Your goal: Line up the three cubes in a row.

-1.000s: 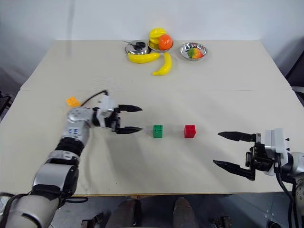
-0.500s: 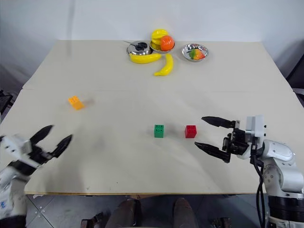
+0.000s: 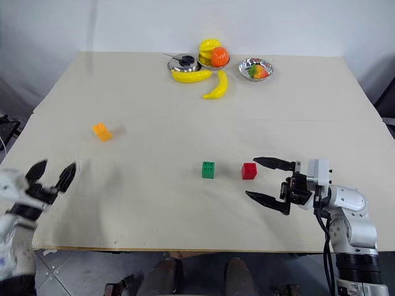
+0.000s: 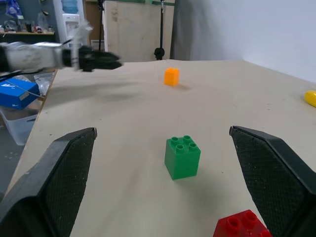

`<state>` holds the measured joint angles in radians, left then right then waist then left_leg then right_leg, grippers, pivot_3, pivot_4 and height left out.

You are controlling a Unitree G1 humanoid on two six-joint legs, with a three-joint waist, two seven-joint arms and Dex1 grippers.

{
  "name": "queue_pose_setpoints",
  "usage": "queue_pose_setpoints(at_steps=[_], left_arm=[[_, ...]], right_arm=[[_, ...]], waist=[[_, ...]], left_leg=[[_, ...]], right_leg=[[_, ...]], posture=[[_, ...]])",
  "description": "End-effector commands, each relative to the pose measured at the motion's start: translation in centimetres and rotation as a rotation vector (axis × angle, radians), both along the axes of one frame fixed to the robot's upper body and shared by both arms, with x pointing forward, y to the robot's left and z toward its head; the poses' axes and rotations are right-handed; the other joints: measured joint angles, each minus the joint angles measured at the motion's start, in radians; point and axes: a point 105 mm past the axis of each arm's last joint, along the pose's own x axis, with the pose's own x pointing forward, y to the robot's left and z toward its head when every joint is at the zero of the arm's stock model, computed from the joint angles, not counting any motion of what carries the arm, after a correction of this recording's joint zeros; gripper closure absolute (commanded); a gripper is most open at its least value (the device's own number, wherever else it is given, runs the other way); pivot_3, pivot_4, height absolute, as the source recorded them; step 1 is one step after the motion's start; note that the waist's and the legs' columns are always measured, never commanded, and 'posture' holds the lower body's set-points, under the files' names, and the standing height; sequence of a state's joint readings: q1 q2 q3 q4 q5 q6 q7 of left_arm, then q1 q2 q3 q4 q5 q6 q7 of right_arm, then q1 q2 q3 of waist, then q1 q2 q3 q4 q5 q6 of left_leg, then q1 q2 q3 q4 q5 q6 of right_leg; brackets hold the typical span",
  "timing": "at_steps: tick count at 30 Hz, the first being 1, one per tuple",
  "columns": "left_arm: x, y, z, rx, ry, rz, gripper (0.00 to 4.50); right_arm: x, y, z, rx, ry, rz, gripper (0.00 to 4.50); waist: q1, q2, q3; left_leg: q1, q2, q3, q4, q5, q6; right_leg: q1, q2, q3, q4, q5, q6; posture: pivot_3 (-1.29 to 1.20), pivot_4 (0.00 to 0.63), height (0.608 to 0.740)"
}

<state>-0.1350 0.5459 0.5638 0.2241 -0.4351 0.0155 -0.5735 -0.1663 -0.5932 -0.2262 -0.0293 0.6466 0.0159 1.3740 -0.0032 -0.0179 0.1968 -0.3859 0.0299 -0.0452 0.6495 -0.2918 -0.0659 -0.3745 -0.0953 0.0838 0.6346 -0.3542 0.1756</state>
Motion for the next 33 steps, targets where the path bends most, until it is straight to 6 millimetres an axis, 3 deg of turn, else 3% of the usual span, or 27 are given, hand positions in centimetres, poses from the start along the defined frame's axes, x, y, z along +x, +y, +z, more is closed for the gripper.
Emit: queue_pose_setpoints(at_steps=[1,5,7,13,22,25,29,33], left_arm=[[3.0,0.9,0.9,0.017,0.056,-0.020,0.15],[7.4,0.2,2.1,0.052,0.152,-0.102,0.15],[8.5,0.2,2.4,0.048,0.178,-0.109,0.15],[9.6,-1.0,2.0,0.071,0.223,-0.183,0.15],[10.0,-0.9,1.3,0.084,0.295,-0.172,0.15],[9.9,-0.8,0.9,0.091,0.298,-0.164,0.69],[9.6,-0.9,0.1,0.084,0.317,-0.184,1.91],[9.5,-0.9,0.5,0.090,0.284,-0.191,3.04]], right_arm=[[-0.3,-0.2,0.8,-0.007,-0.032,0.004,0.00],[-0.4,0.3,1.2,-0.001,-0.036,0.004,0.00],[-0.6,0.5,1.3,0.005,-0.036,0.001,0.00],[-0.7,0.8,1.5,0.015,-0.031,-0.018,0.00],[-0.6,0.3,1.9,0.013,-0.044,-0.050,0.00],[-0.7,0.3,1.8,0.014,-0.044,-0.056,0.00],[-0.8,0.2,1.8,0.015,-0.047,-0.063,0.00],[-0.8,0.1,1.9,0.014,-0.050,-0.064,0.00]], waist=[[-0.004,0.000,0.000],[-0.006,0.000,0.000],[-0.006,0.000,0.000],[-0.029,0.000,0.000],[-0.024,0.000,0.000],[-0.024,0.000,0.000],[-0.024,0.000,0.000],[-0.024,0.000,0.000]], left_leg=[[0.000,0.000,0.000,0.000,0.000,0.000],[0.000,0.000,0.000,0.000,0.001,-0.001],[0.000,0.000,0.000,0.000,0.002,-0.003],[-0.001,0.000,0.003,-0.002,0.002,-0.003],[-0.002,0.001,0.003,-0.001,0.002,-0.003],[-0.002,0.001,0.002,-0.001,0.002,-0.003],[-0.002,0.001,0.002,-0.001,0.002,-0.003],[-0.002,0.001,0.002,-0.001,0.002,-0.003]], right_leg=[[-0.001,0.000,0.000,0.000,0.000,0.000],[-0.002,0.001,-0.001,0.002,-0.001,-0.001],[-0.002,0.001,-0.001,0.002,-0.001,-0.001],[-0.003,0.000,-0.003,0.003,-0.001,-0.001],[-0.003,-0.001,-0.006,0.005,-0.001,-0.001],[-0.003,-0.001,-0.007,0.005,-0.001,-0.001],[-0.003,-0.001,-0.007,0.005,-0.001,-0.001],[-0.003,-0.001,-0.007,0.005,-0.001,-0.001]], posture=[[0.00,0.150,0.740],[0.00,0.150,0.740],[0.00,0.150,0.740],[0.00,0.150,0.740],[0.00,0.150,0.740],[0.00,0.150,0.740],[0.00,0.150,0.740],[0.00,0.150,0.740]])
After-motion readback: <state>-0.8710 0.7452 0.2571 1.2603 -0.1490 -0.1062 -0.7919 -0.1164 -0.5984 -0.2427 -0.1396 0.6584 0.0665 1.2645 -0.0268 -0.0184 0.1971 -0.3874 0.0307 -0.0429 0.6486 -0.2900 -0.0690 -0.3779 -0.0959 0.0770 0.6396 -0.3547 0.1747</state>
